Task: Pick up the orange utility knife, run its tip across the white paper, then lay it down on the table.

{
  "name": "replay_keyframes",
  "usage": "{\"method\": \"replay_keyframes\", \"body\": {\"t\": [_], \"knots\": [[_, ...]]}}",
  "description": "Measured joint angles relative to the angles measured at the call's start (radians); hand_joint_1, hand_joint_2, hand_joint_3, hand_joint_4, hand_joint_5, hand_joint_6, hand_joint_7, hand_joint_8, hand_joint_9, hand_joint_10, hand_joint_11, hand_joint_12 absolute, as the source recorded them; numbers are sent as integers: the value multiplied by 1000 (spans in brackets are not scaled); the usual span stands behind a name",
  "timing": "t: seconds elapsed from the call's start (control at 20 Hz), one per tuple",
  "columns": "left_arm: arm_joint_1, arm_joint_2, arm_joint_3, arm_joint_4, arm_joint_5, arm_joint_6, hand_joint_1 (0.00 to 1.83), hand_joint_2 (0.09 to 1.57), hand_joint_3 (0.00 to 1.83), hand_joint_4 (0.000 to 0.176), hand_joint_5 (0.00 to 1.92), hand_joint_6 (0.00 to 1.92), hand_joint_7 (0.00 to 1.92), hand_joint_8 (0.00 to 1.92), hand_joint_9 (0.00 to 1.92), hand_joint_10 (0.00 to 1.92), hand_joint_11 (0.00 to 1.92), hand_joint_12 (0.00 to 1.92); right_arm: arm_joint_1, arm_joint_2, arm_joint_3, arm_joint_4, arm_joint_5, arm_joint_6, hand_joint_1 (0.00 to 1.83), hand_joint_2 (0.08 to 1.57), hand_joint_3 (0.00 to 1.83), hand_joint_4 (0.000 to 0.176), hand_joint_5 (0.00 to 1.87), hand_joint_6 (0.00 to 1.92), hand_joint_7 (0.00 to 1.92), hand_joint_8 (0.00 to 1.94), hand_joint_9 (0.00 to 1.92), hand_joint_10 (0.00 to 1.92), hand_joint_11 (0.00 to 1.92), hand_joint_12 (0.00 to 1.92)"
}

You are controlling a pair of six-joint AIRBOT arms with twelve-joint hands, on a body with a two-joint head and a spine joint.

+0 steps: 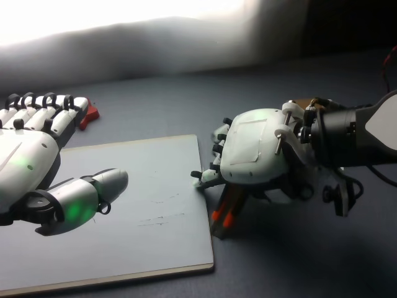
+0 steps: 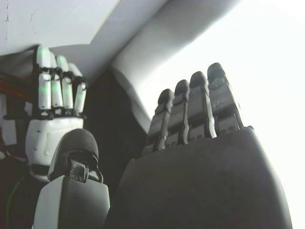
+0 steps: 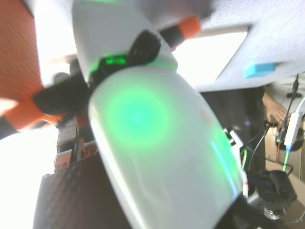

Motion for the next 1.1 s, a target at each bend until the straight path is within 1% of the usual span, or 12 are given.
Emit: {"method": "replay_keyframes", "body": {"t": [0.05, 0.1, 0.15, 0.2, 0.3, 0.4, 0.6, 0.8, 0.9, 1.0, 1.05, 1.1], "knots": [[0, 0, 0, -9, -1, 1, 7, 1250, 1, 0, 0, 0, 7, 0, 12, 0, 0, 117, 1, 0, -1, 9, -4, 2, 1539, 850, 901, 52, 1485, 1919, 1634, 1939, 1687, 1920, 1675, 1921], [0, 0, -3, -9, -2, 1, 16, 1248, 0, 0, 0, 0, 19, 3, 22, 3, 0, 161, 2, 0, -3, 9, -14, 1, 1553, 815, 977, 129, 1538, 1921, 1725, 1941, 1800, 1921, 1847, 1921], [0, 0, -5, -9, -3, 1, 16, 1248, 0, 0, 0, 0, 19, 3, 22, 3, 0, 161, 3, 0, -4, 6, -19, -1, 1553, 815, 977, 129, 1538, 1921, 1725, 1941, 1800, 1921, 1847, 1921], [0, 0, -8, -7, -2, 1, 21, 1250, 1, 0, 0, 0, 13, 4, 11, 8, 0, 109, 5, 4, -6, 6, -29, 0, 1469, 1018, 519, 174, 1508, 1921, 1684, 1941, 1782, 1921, 1854, 1921], [0, 0, -9, -6, 0, 1, 12, 1255, 2, 0, 0, 0, 1, 0, 4, 4, 0, 102, 11, 12, -10, -16, -18, -3, 1464, 1139, 281, 176, 1472, 1921, 1654, 1941, 1762, 1921, 1838, 1921], [0, 0, -9, -14, -2, 1, 0, 1258, 3, 0, 0, 0, 7, 3, 8, 5, 0, 93, 6, 33, -37, -18, 2, 10, 1447, 1170, 254, 176, 1451, 1921, 1646, 1941, 1747, 1921, 1830, 1921], [0, 0, -9, -1, -1, 1, 12, 1254, 0, 0, 0, 0, 13, 3, 9, 4, 0, 126, 46, 33, -60, -15, -8, 55, 1455, 1197, 244, 176, 1418, 1921, 1619, 1941, 1732, 1921, 1817, 1921], [2, 0, -9, -9, -1, 2, 38, 1251, 0, 0, 0, 0, 17, 3, 13, 4, 0, 131, 62, -15, -54, -10, -164, 166, 1487, 1182, 233, 176, 1404, 1921, 1613, 1941, 1722, 1921, 1811, 1921], [2, 0, -9, -10, -2, 2, 23, 1253, 0, 0, 0, 0, 5, 0, 11, 2, 0, 160, 101, -12, -50, -12, -121, 232, 1491, 1173, 228, 176, 1392, 1921, 1588, 1941, 1709, 1921, 1799, 1921], [2, 0, -9, -16, -2, 2, 21, 1257, 1, 0, 0, 0, 1, 0, 5, 5, 0, 130, 125, -4, -46, -14, -50, 239, 1484, 1177, 227, 176, 1399, 1921, 1593, 1941, 1713, 1921, 1803, 1921], [2, 0, -9, -14, -2, 2, 35, 1256, 0, 0, 0, 0, 0, 0, 2, 4, 0, 119, 125, -4, -41, -13, -23, 223, 1472, 1189, 231, 176, 1394, 1921, 1589, 1941, 1709, 1921, 1803, 1921], [2, 0, -8, -15, -2, 2, 38, 1255, 0, 0, 0, 0, 0, 0, 1, 4, 0, 117, 116, -15, 5, 201, 33, -152, 1469, 1191, 232, 176, 1392, 1921, 1588, 1941, 1708, 1921, 1803, 1921]]}}
